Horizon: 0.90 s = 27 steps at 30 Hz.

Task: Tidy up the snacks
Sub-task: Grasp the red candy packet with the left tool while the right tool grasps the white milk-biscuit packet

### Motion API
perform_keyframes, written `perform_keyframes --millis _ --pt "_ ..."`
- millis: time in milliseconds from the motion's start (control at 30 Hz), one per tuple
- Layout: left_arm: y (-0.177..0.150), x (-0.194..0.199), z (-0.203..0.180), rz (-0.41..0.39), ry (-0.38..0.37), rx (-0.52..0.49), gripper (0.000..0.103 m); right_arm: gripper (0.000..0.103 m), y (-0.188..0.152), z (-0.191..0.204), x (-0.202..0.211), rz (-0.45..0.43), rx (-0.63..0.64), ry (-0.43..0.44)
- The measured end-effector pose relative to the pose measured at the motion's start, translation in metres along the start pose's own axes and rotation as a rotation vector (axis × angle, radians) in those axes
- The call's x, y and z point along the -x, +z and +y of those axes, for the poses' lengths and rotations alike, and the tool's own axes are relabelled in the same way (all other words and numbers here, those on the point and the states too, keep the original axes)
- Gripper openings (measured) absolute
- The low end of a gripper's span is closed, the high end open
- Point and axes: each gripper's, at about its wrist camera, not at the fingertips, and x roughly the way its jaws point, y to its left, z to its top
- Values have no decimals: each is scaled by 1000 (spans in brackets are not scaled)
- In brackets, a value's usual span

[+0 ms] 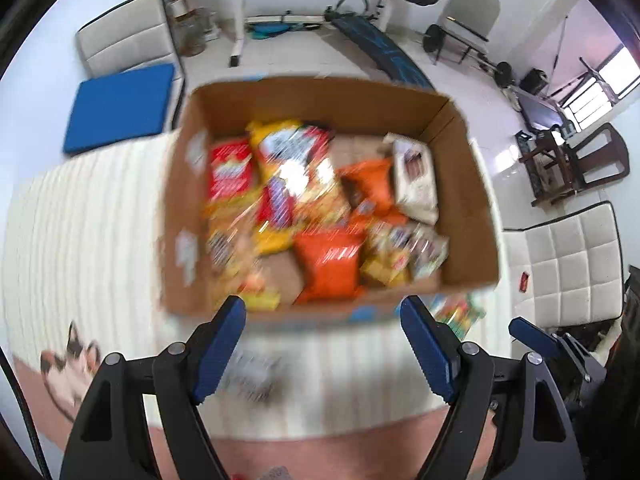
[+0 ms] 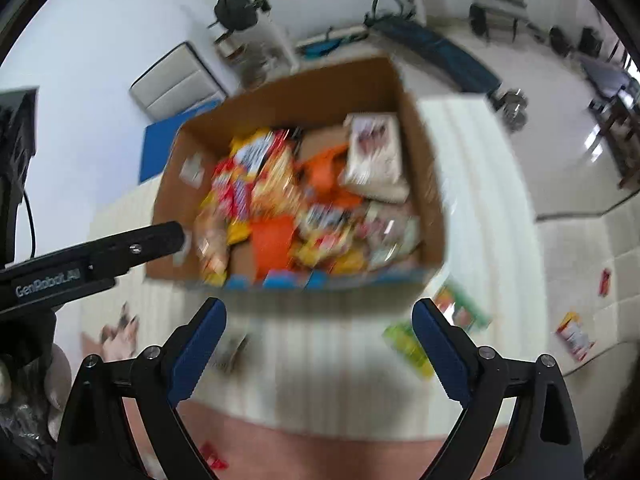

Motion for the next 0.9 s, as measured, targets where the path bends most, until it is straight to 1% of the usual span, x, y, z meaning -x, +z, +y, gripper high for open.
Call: perform_keyframes --millis 67,133,167,233,300,333,400,433,500,600,667,867,900 --pt "-34 3 16 15 42 1 79 96 -21 6 -13 75 -5 29" --pt "-73 -2 34 48 96 9 79 96 -46 11 -29 154 -15 61" --pt "-91 -7 44 76 117 14 79 96 -60 16 -40 202 -12 67" --pt "-127 -20 63 139 155 39 79 94 -87 24 -58 267 6 83" --pt "-160 -37 79 217 165 69 79 91 -106 30 -73 319 11 79" --pt "-173 -42 85 244 170 82 79 86 -114 32 -81 346 9 83" --pt "-204 -54 101 313 165 128 79 81 -129 36 -93 391 8 86" --pt "-220 -62 109 348 156 149 79 81 -135 39 -100 411 16 83" --pt "-243 -71 117 389 149 173 79 81 -142 45 -107 430 33 74" --pt "-266 -87 124 447 117 200 79 81 -149 53 -114 450 63 67" --pt "-275 -96 127 474 103 214 79 81 -149 59 -116 455 77 60" --pt "-292 -126 128 533 51 245 79 81 -148 69 -120 462 97 50" --pt "-294 -131 127 545 43 251 76 81 -148 70 -121 462 99 47"
